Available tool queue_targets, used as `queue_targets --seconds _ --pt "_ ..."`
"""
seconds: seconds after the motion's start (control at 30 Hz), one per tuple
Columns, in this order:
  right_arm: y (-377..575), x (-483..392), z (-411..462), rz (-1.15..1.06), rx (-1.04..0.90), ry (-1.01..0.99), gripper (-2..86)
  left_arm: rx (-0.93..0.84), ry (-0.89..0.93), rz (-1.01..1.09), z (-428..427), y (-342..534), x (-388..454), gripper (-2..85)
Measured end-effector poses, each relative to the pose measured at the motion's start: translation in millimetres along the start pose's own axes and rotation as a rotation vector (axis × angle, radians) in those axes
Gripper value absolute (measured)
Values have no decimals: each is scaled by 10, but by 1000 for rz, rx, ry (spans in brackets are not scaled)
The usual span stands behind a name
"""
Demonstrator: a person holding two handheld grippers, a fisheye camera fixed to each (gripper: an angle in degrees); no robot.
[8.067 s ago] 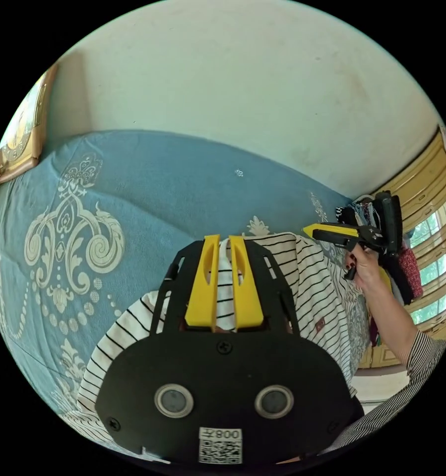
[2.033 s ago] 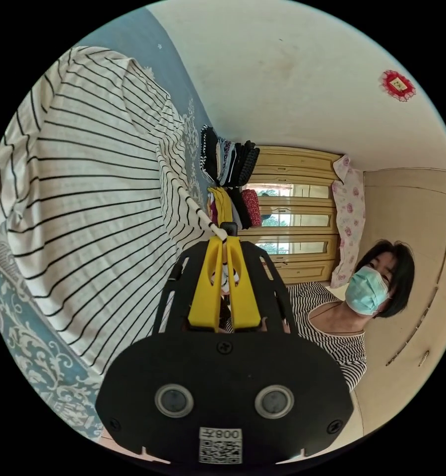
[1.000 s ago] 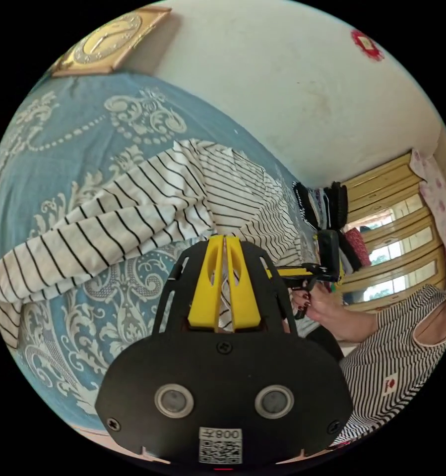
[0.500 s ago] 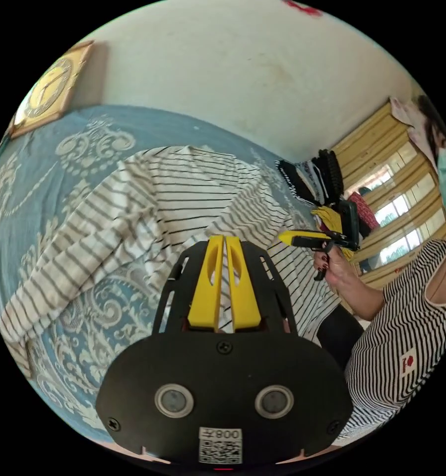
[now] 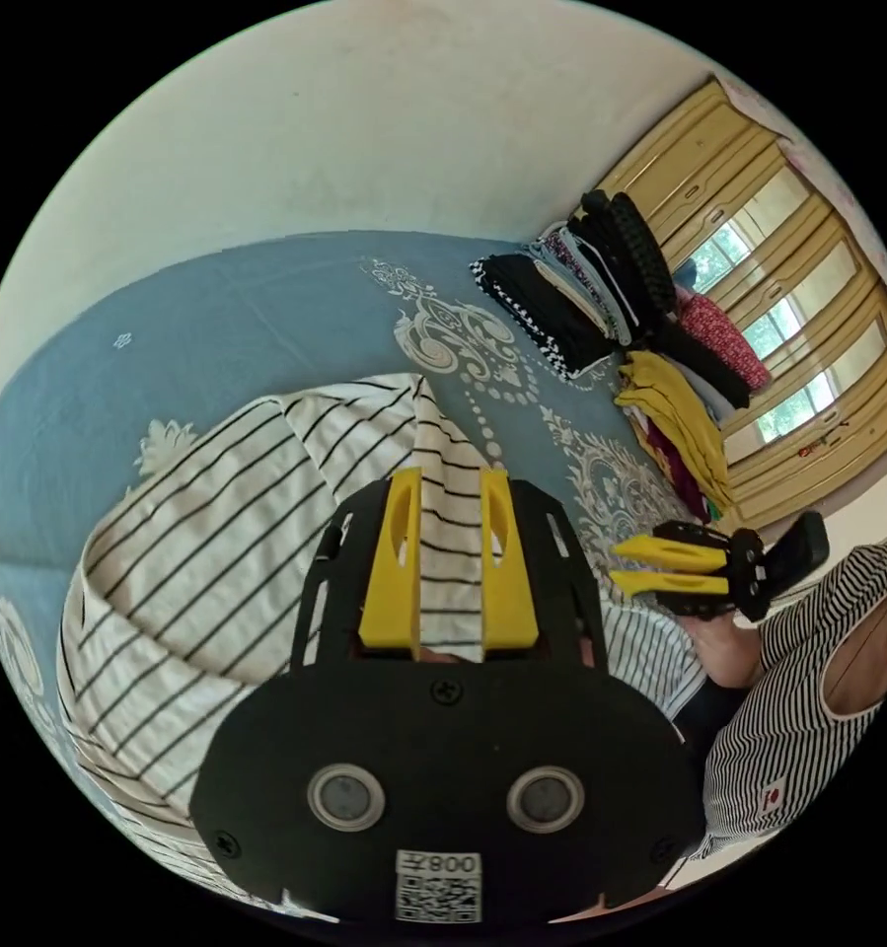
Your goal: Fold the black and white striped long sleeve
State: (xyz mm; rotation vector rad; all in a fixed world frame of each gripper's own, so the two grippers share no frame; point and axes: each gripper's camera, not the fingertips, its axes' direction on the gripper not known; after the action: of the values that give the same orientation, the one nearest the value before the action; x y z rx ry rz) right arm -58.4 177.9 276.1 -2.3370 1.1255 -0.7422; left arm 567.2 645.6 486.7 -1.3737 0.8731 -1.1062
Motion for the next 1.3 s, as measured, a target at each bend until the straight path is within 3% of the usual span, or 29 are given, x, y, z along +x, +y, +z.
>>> queue_targets --seconds 0.23,0.5,0.77,0.97,1.3 --pt "270 285 171 43 -83 -63 67 -119 -32 28 185 -800 53 75" --pt "436 571 258 55 -106 -68 36 -110 -52 21 -26 -1275 208 19" --pt "682 1009 83 106 -20 -3 4 -29 -10 63 -385 -1812 362 12" --pt "926 1461 96 189 13 -26 1 -110 -12 53 -243 -2255 322 13" --pt "1199 2016 542 229 -154 -81 1 -154 101 -53 -193 -2640 27 23"
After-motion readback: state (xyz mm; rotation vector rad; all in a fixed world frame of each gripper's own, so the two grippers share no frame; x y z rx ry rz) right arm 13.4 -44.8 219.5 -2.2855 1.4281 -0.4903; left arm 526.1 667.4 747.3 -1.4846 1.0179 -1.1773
